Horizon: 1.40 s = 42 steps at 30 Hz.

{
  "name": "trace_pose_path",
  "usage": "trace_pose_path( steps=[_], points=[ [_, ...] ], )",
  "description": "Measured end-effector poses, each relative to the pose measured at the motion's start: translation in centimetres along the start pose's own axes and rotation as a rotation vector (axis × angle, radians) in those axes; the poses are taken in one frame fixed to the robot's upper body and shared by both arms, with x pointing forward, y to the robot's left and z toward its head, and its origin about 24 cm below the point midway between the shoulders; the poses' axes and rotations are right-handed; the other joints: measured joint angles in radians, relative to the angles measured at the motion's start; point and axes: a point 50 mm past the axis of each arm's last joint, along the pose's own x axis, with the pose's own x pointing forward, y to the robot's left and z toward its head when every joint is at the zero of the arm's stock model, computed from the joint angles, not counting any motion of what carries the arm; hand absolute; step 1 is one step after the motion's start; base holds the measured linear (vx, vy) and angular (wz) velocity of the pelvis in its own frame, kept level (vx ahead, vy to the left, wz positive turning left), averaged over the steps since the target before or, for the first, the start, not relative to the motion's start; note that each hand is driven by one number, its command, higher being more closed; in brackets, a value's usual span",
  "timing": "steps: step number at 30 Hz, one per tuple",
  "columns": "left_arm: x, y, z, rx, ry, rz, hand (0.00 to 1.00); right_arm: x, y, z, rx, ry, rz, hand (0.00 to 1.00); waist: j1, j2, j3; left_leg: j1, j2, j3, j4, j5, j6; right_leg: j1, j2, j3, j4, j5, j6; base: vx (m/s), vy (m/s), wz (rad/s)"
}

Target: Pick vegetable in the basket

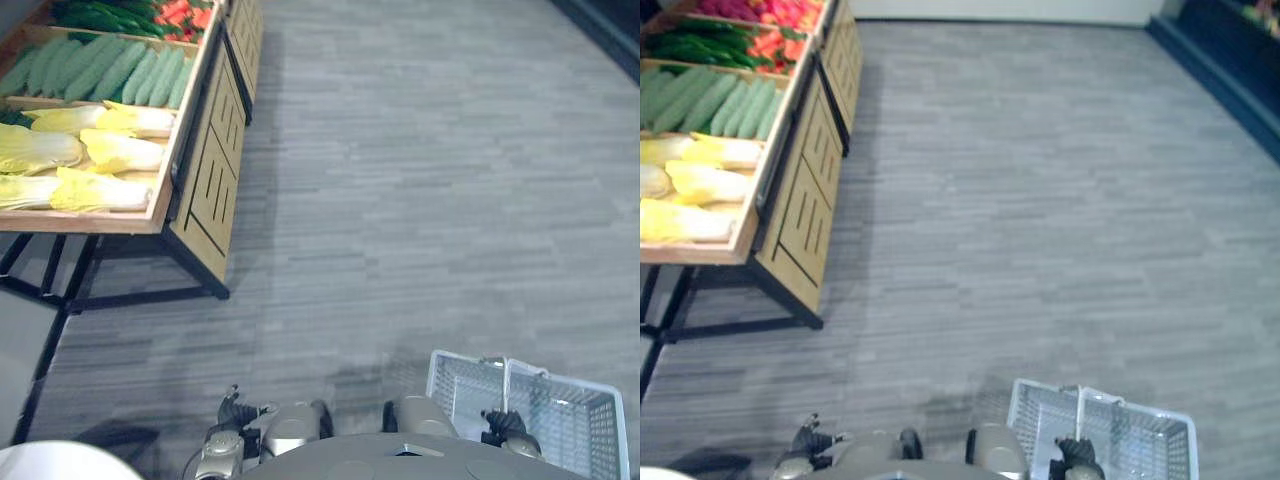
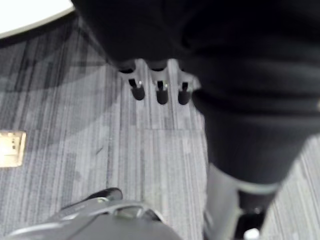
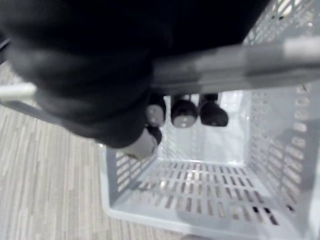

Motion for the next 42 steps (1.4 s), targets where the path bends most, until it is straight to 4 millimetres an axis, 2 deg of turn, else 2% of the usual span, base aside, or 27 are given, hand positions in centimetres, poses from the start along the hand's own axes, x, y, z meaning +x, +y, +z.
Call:
trace_pose_path(
  steps=[2, 3, 5, 7, 9, 11, 13, 14, 15, 16, 18, 19, 21, 22, 25, 26, 27, 28, 29, 30, 31, 32, 34, 36, 39, 41, 42],
  points=[
    [0.3, -0.2, 1.0, 0.043, -0.027, -0.014, 0.00, -0.1, -0.1, -0.4, 0.019, 0.011, -0.008, 1.00, -0.026, 0.005, 0.001, 0.061, 0.007, -0.101, -0.043, -0.007, -0.003, -0.043, -0.040, -0.075, -0.045, -0.075, -0.077, 0.47, -0.080, 1.24],
    [0.4, -0.5, 1.5, 0.042, -0.041, -0.020, 0.00, -0.1, -0.2, -0.4, 0.027, 0.010, -0.011, 1.00, -0.033, 0.014, 0.004, 0.067, 0.019, -0.138, -0.053, -0.008, -0.005, -0.057, -0.038, -0.086, -0.111, -0.093, -0.087, 0.49, -0.134, 1.34],
    [0.6, -1.2, 3.0, 0.055, -0.088, -0.042, 0.00, 0.0, -0.3, -0.1, 0.037, 0.003, -0.016, 1.00, -0.056, 0.042, 0.018, 0.082, 0.059, -0.208, -0.083, 0.000, -0.027, -0.070, -0.027, -0.095, -0.383, -0.082, -0.122, 0.42, -0.218, 1.31],
    [0.7, -1.6, 4.7, 0.067, -0.143, -0.054, 0.00, 0.1, -0.2, 0.5, 0.060, -0.009, -0.017, 1.00, -0.061, 0.049, 0.023, 0.109, 0.106, -0.249, -0.115, -0.014, -0.084, -0.093, -0.057, -0.095, -0.770, 0.086, -0.132, 0.54, -0.340, 1.09],
    [0.8, -1.2, 4.4, 0.071, -0.135, -0.044, 0.00, 0.2, -0.2, 0.9, 0.088, -0.026, -0.021, 1.00, -0.056, 0.040, 0.027, 0.170, 0.135, -0.256, -0.138, -0.042, -0.127, -0.103, -0.083, -0.087, -0.892, 0.158, -0.117, 0.55, -0.424, 0.46],
    [0.7, -0.7, 3.0, 0.071, -0.087, -0.033, 0.00, 0.2, -0.2, 0.9, 0.098, -0.028, -0.020, 1.00, -0.057, 0.030, 0.025, 0.253, 0.172, -0.258, -0.126, -0.071, -0.164, -0.116, -0.077, -0.058, -0.801, 0.241, -0.113, 0.63, -0.526, 0.21],
    [0.3, -2.5, 2.1, 0.028, -0.059, -0.068, 0.00, 0.5, -1.5, 1.7, 0.103, -0.049, -0.055, 1.00, -0.050, 0.100, 0.013, 0.163, 0.258, -0.267, 0.141, -0.013, -0.179, -0.129, -0.008, -0.065, -0.665, 0.149, -0.190, 0.65, -0.568, -0.22],
    [0.2, -2.5, 2.0, 0.013, -0.057, -0.065, 0.00, 0.5, -1.8, 1.9, 0.094, -0.055, -0.059, 1.00, -0.048, 0.108, 0.009, 0.122, 0.267, -0.279, 0.222, 0.030, -0.173, -0.124, 0.004, -0.070, -0.661, 0.131, -0.197, 0.72, -0.606, -0.24],
    [0.2, -2.4, 1.8, -0.017, -0.050, -0.057, 0.00, 0.6, -2.0, 2.4, 0.066, -0.070, -0.051, 1.00, -0.050, 0.121, 0.021, 0.029, 0.288, -0.307, 0.422, 0.183, -0.178, -0.077, 0.030, -0.077, -0.677, 0.099, -0.216, 0.49, -0.358, -0.16],
    [0.2, -2.4, 1.7, -0.025, -0.045, -0.057, 0.00, 0.7, -2.0, 2.5, 0.054, -0.073, -0.047, 1.00, -0.051, 0.119, 0.034, -0.021, 0.301, -0.321, 0.532, 0.260, -0.194, -0.038, 0.046, -0.078, -0.698, 0.086, -0.223, 0.58, -0.373, -0.20],
    [0.0, -2.5, 1.3, -0.041, -0.036, -0.058, 0.00, 0.6, -1.3, 2.4, 0.019, -0.068, -0.022, 1.00, -0.018, 0.132, 0.054, -0.151, 0.318, -0.295, 0.851, 0.176, -0.196, 0.120, 0.092, -0.066, -0.793, 0.065, -0.247, 0.52, -0.291, -0.37],
    [0.0, -2.4, 1.2, -0.047, -0.038, -0.056, 0.00, 0.6, -1.0, 2.3, 0.008, -0.060, -0.011, 1.00, -0.009, 0.129, 0.054, -0.179, 0.308, -0.272, 0.886, 0.149, -0.194, 0.159, 0.094, -0.063, -0.821, 0.065, -0.244, 0.46, -0.231, -0.37],
    [0.0, -2.4, 1.5, -0.064, -0.052, -0.053, 0.00, 0.7, -0.3, 2.3, -0.020, -0.055, 0.016, 1.00, 0.011, 0.123, 0.056, -0.269, 0.270, -0.190, 0.859, 0.078, -0.187, 0.254, 0.093, -0.062, -0.900, 0.056, -0.242, 0.43, -0.156, -0.09],
    [0.0, -2.4, 1.7, -0.073, -0.060, -0.052, 0.00, 0.7, 0.0, 2.8, -0.020, -0.062, 0.024, 1.00, 0.027, 0.121, 0.056, -0.314, 0.243, -0.099, 0.710, 0.049, -0.175, 0.301, 0.088, -0.084, -0.946, 0.052, -0.235, 0.41, -0.084, 0.11],
    [0.0, -2.2, 1.9, -0.071, -0.070, -0.050, 0.00, 0.8, 0.0, 3.4, -0.031, -0.078, 0.023, 1.00, 0.034, 0.115, 0.054, -0.303, 0.186, 0.154, 0.300, 0.085, -0.133, 0.372, 0.081, -0.166, -0.991, 0.033, -0.226, 0.43, 0.006, 0.64],
    [0.0, -2.3, 1.9, -0.063, -0.067, -0.056, 0.00, 0.8, -0.1, 3.5, -0.031, -0.080, 0.018, 1.00, 0.033, 0.109, 0.051, -0.295, 0.172, 0.312, 0.195, 0.123, -0.089, 0.396, 0.080, -0.214, -0.998, 0.006, -0.212, 0.48, 0.067, 1.54],
    [0.1, -1.9, 1.8, -0.057, -0.060, -0.045, 0.00, 0.8, 0.0, 3.0, -0.031, -0.061, 0.018, 1.00, 0.033, 0.074, 0.031, -0.269, 0.156, 0.472, 0.135, 0.109, -0.009, 0.414, 0.064, -0.278, -0.982, -0.032, -0.189, 0.57, 0.095, 1.86],
    [0.1, -1.6, 1.6, -0.051, -0.049, -0.041, 0.00, 0.9, -0.1, 3.0, -0.022, -0.056, 0.015, 1.00, 0.034, 0.066, 0.020, -0.270, 0.127, 0.492, 0.113, 0.087, 0.074, 0.409, 0.053, -0.331, -0.919, -0.059, -0.153, 0.48, 0.087, 1.72],
    [0.1, -1.6, 1.4, -0.052, -0.035, -0.038, 0.00, 0.9, -0.2, 3.1, -0.020, -0.056, 0.010, 1.00, 0.035, 0.059, 0.022, -0.261, 0.115, 0.468, 0.091, 0.081, 0.094, 0.400, 0.037, -0.347, -0.856, -0.076, -0.126, 0.46, 0.102, 1.59],
    [0.1, -1.4, 0.8, -0.054, -0.010, -0.031, 0.00, 0.9, -0.4, 3.1, -0.025, -0.053, 0.003, 1.00, 0.045, 0.047, 0.024, -0.223, 0.072, 0.416, 0.047, 0.084, 0.095, 0.360, -0.012, -0.354, -0.657, -0.097, -0.090, 0.48, 0.116, 1.52],
    [0.0, -1.3, 0.3, -0.049, 0.010, -0.030, 0.00, 1.0, -0.8, 3.3, -0.040, -0.060, -0.011, 1.00, 0.043, 0.046, 0.024, -0.171, 0.044, 0.346, 0.011, 0.082, 0.091, 0.290, -0.059, -0.334, -0.402, -0.050, -0.042, 0.50, 0.111, 1.61],
    [-0.1, -1.2, 0.1, -0.042, 0.018, -0.030, 0.00, 1.0, -0.9, 3.3, -0.043, -0.066, -0.011, 1.00, 0.037, 0.044, 0.022, -0.148, 0.035, 0.302, -0.003, 0.079, 0.085, 0.258, -0.069, -0.300, -0.283, -0.011, -0.023, 0.52, 0.059, 1.79],
    [0.0, -1.1, 0.1, -0.010, 0.016, -0.035, 0.00, 1.0, -0.3, 4.1, -0.038, -0.094, 0.002, 1.00, 0.028, 0.044, 0.023, -0.063, 0.031, 0.163, -0.036, 0.077, 0.071, 0.157, -0.068, -0.219, -0.068, -0.021, -0.036, 0.61, -0.075, 1.84],
    [0.0, -1.0, 0.4, -0.006, 0.005, -0.033, 0.00, 0.9, -0.1, 4.5, -0.032, -0.117, 0.007, 1.00, 0.021, 0.048, 0.024, -0.022, 0.031, 0.049, -0.056, 0.080, 0.057, 0.105, -0.081, -0.195, -0.091, -0.057, -0.053, 0.48, -0.216, 1.95],
    [0.1, -1.0, 1.2, 0.007, -0.028, -0.035, 0.00, 0.9, -0.2, 5.0, -0.023, -0.146, 0.005, 1.00, -0.011, 0.046, 0.021, 0.003, 0.039, -0.151, -0.088, 0.080, -0.006, 0.063, -0.051, -0.025, -0.397, -0.081, -0.060, 0.35, -0.314, 2.08],
    [0.3, -0.9, 2.0, 0.006, -0.053, -0.033, 0.00, 1.0, -0.4, 4.9, -0.004, -0.142, -0.010, 1.00, -0.007, 0.028, 0.021, -0.005, 0.035, -0.229, -0.100, 0.072, -0.044, 0.060, -0.039, 0.118, -0.626, -0.037, -0.060, 0.27, -0.428, 1.65],
    [0.4, 0.0, 2.2, 0.021, -0.062, -0.014, 0.00, 0.9, -0.4, 4.4, 0.008, -0.130, -0.013, 1.00, -0.006, -0.011, 0.004, -0.023, 0.003, -0.297, -0.105, 0.063, -0.086, 0.057, -0.047, 0.209, -0.797, 0.050, -0.057, 0.19, -0.407, 1.23]
  ],
)
